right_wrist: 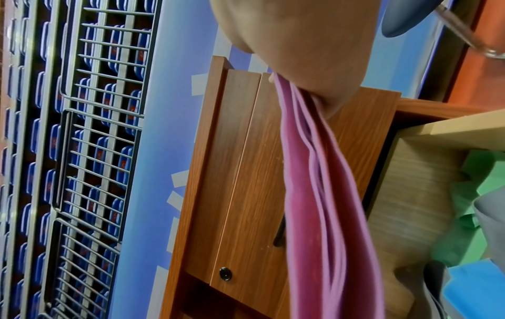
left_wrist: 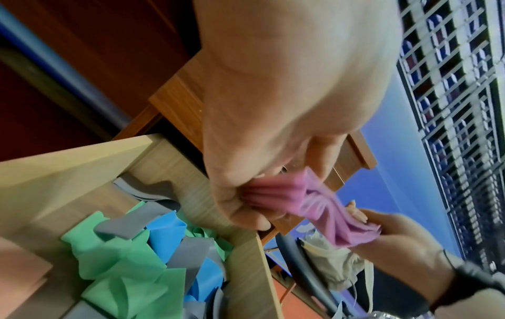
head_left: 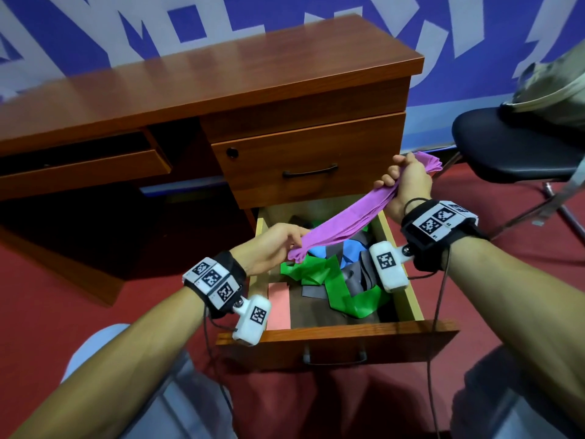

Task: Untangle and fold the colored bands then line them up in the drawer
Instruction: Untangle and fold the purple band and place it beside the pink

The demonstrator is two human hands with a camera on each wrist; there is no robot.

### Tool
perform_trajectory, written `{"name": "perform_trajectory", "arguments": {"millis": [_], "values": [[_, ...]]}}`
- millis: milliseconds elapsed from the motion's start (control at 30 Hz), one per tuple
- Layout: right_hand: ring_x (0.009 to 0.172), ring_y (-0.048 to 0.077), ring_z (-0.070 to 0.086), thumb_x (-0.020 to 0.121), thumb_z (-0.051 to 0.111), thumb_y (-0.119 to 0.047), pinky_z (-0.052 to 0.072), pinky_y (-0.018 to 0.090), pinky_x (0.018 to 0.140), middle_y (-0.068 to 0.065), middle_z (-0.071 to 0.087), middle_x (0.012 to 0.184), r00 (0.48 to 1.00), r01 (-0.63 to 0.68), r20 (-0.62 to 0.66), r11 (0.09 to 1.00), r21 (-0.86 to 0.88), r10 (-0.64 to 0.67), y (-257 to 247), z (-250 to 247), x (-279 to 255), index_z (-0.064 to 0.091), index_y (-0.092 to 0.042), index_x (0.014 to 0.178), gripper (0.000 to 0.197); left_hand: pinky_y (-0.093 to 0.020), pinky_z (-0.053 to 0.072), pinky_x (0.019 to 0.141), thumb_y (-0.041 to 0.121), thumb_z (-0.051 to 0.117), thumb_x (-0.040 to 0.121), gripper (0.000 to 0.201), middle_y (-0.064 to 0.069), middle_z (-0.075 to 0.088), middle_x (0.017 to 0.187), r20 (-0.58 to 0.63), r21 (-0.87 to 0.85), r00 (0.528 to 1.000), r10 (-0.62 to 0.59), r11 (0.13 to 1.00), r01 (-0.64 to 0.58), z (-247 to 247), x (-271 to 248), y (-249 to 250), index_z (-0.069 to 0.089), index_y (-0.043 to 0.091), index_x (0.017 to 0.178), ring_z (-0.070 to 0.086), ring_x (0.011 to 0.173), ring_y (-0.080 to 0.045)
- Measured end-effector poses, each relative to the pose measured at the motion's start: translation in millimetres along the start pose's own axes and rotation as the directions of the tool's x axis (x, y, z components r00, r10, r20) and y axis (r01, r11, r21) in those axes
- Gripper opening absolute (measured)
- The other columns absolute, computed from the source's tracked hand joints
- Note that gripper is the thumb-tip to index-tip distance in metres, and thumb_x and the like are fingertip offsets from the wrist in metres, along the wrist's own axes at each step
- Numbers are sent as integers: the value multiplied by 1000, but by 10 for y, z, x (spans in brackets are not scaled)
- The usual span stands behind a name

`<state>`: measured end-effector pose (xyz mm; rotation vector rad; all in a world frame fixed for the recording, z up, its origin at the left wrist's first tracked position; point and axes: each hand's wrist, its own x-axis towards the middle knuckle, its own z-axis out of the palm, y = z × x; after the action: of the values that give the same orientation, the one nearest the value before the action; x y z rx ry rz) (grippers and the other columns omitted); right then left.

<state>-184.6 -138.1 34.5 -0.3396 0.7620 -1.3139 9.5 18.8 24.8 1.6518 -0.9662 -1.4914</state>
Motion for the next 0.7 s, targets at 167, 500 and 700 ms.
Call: {"name": "perform_trajectory", "arguments": {"millis": [167, 500, 700], "values": [[39, 11, 32, 106, 36, -25, 34, 22, 49, -4, 34, 52, 999, 26, 25, 999, -46, -25, 24, -6, 37, 53, -16, 86, 27, -28, 55, 83, -13, 46, 86, 34, -21, 65, 109, -91, -148, 994, -67, 988, 53, -133, -33, 8, 65, -10, 115, 65, 87, -23], [71, 13, 53, 105, 44, -42, 42, 35, 72, 2, 49, 73, 615, 775, 787, 155, -613, 37, 442, 92, -467, 47, -10, 79, 41, -26, 53, 72, -9, 54, 88, 16, -11, 65, 72, -196, -251, 980, -29, 968, -21, -56, -92, 122, 63, -2, 98, 59, 63, -15], [108, 27, 62, 93, 33, -72, 47, 48, 96, 4, 61, 86, 561, 800, 787, 76, -595, 257, 711, 8, -666, 43, -28, 74, 49, -27, 47, 77, -9, 44, 95, 29, 4, 51, 41, -151, -238, 988, -22, 971, -15, 37, -206, 164, 58, 6, 75, 55, 52, -9]]}}
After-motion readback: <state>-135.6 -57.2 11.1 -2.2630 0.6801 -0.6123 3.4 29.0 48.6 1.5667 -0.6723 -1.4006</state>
